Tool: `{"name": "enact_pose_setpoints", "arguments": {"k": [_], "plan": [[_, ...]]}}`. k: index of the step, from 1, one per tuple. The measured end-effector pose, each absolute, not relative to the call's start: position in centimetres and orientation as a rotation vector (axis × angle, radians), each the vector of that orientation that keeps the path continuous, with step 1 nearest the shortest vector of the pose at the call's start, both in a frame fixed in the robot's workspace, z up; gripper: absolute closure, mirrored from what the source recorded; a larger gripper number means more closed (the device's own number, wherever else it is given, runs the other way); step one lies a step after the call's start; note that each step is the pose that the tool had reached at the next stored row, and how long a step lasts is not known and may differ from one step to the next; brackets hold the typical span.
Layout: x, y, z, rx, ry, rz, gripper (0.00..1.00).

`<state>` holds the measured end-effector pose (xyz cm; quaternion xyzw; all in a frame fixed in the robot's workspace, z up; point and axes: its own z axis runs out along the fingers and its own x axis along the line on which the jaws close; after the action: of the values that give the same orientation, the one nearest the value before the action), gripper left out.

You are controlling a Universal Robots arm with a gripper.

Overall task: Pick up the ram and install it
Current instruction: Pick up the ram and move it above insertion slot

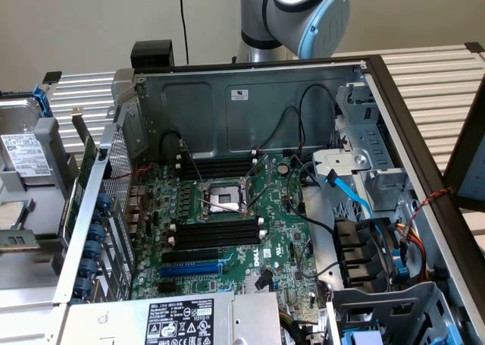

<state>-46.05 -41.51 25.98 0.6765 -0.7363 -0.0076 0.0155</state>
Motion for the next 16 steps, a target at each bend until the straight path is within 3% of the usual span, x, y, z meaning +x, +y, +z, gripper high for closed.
{"name": "enact_pose_setpoints", "arguments": {"k": [16], "plan": [[-46.1,-41.4,27.7,2.096,-2.272,0.009,0.88]]}}
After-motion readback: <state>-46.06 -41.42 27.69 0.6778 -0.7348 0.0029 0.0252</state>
